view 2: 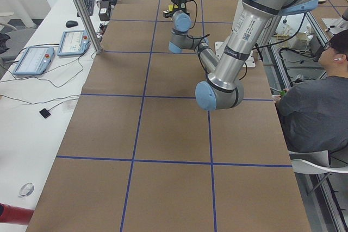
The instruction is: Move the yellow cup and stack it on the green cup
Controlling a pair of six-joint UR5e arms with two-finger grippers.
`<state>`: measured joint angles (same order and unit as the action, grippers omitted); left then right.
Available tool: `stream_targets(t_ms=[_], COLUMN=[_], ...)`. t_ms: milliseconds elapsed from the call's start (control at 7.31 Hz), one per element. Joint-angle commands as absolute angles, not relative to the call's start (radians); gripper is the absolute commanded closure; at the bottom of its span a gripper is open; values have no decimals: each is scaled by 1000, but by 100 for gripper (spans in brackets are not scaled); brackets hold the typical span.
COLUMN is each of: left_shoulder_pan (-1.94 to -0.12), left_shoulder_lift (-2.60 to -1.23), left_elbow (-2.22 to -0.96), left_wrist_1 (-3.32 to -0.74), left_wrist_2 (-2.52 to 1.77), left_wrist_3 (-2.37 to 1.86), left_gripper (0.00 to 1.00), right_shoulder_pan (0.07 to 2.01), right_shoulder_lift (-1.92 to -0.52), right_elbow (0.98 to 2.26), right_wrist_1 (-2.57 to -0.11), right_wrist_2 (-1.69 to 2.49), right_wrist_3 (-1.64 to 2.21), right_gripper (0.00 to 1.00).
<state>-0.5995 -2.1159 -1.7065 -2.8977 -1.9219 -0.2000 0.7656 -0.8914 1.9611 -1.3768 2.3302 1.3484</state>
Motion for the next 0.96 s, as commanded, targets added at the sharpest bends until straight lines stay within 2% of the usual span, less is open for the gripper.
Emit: stream_targets(t_ms=[0, 547, 820], left_shoulder_pan=[-600, -603, -607], left_shoulder_lift=[-2109, -2106, -2094], left_elbow=[-1706, -1706, -1683], left_wrist_1=[-2898, -2884, -2879], left_wrist_2=[-1911, -1860, -1792], left_wrist_3=[-198, -198, -193], left_gripper=[0, 0, 0], right_shoulder_pan=[769, 862, 914], right_shoulder_lift=[-902, -942, -1007], right_elbow=[1965, 1962, 1957], right_wrist_1=[-1378, -1443, -1445], right_wrist_2=[2332, 2326, 2319], right_wrist_3=[1348, 1342, 1295], right_gripper=[100, 100, 100])
